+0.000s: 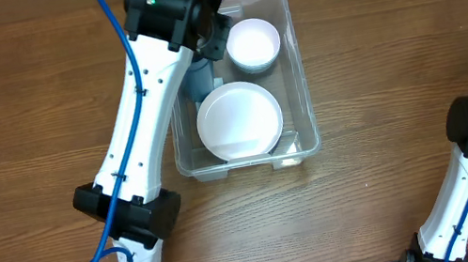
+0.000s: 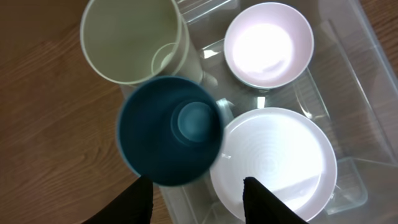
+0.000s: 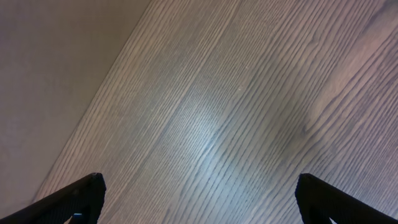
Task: Pack container
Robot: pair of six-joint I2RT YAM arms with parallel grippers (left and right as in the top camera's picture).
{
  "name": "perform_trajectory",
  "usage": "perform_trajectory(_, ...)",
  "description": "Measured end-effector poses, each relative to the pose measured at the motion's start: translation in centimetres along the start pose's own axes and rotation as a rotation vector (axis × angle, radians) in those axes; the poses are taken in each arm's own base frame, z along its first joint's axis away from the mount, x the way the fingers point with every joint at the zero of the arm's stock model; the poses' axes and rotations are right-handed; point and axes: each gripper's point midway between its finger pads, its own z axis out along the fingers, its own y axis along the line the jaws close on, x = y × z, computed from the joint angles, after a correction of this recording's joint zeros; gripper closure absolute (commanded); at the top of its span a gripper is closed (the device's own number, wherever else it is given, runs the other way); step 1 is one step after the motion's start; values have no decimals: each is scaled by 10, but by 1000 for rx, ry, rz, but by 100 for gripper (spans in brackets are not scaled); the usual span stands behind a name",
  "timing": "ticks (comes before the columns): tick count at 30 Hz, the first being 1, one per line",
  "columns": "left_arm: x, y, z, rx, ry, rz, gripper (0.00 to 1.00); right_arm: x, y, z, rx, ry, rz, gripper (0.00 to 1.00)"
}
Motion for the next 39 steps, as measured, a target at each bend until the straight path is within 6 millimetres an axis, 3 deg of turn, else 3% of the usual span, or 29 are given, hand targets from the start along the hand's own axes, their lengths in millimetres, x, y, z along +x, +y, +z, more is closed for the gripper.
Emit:
perform_trajectory(4,9,12,0,-12,34,-27,28,0,0,0,0,0,0,0)
perform_trajectory(5,10,13,-4,-12,34,-31,8,0,0,0,-1,0,-1,0)
perform_trajectory(6,10,15,-15,-12,14,-49,0,0,0,0,0,0,0,0)
perform_trajectory(7,7,17,-30,-11,-19,-59,0,0,0,0,0,0,0,0)
perform_trajectory(9,8,26,-81,-9,-121,-85,0,0,0,0,0,0,-1,0)
perform_trajectory(11,16,39,-158,-5,-287,-114,0,0,0,0,0,0,0,0)
perform_trajectory(13,36,50,-224,-2,-421,-137,0,0,0,0,0,0,0,0)
perform_trajectory(14,60,55,-254,-1,-455,-143,0,0,0,0,0,0,0,0)
perform_trajectory(16,76,60,-281,-3,-516,-154,0,0,0,0,0,0,-1,0)
perform_trajectory(20,95,66,-303,-16,-561,-166,0,0,0,0,0,0,0,0)
perform_trajectory(23,125,74,-344,-17,-667,-186,0,0,0,0,0,0,-1,0)
perform_trajectory(24,148,79,-363,-28,-719,-200,0,0,0,0,0,0,0,0)
perform_trajectory(25,157,85,-376,-43,-767,-221,0,0,0,0,0,0,0,0)
perform_trajectory(26,161,98,-388,-101,-833,-274,0,0,0,0,0,0,0,0)
perform_trajectory(28,134,119,-409,-194,-1035,-333,0,0,0,0,0,0,0,0)
perform_trajectory(29,126,125,-405,-230,-1087,-332,0,0,0,0,0,1,-1,0)
perform_trajectory(31,108,131,-376,-282,-1206,-286,0,0,0,0,0,0,0,0)
perform_trajectory(33,107,133,-348,-310,-1283,-254,0,0,0,0,-1,0,0,0)
perform_trajectory(36,138,121,-267,-311,-1327,-213,0,0,0,0,0,0,2,0)
perform_trajectory(38,171,107,-208,-303,-1361,-191,0,0,0,0,0,0,2,0)
perform_trajectory(39,182,104,-187,-303,-1362,-189,0,0,0,0,0,0,2,0)
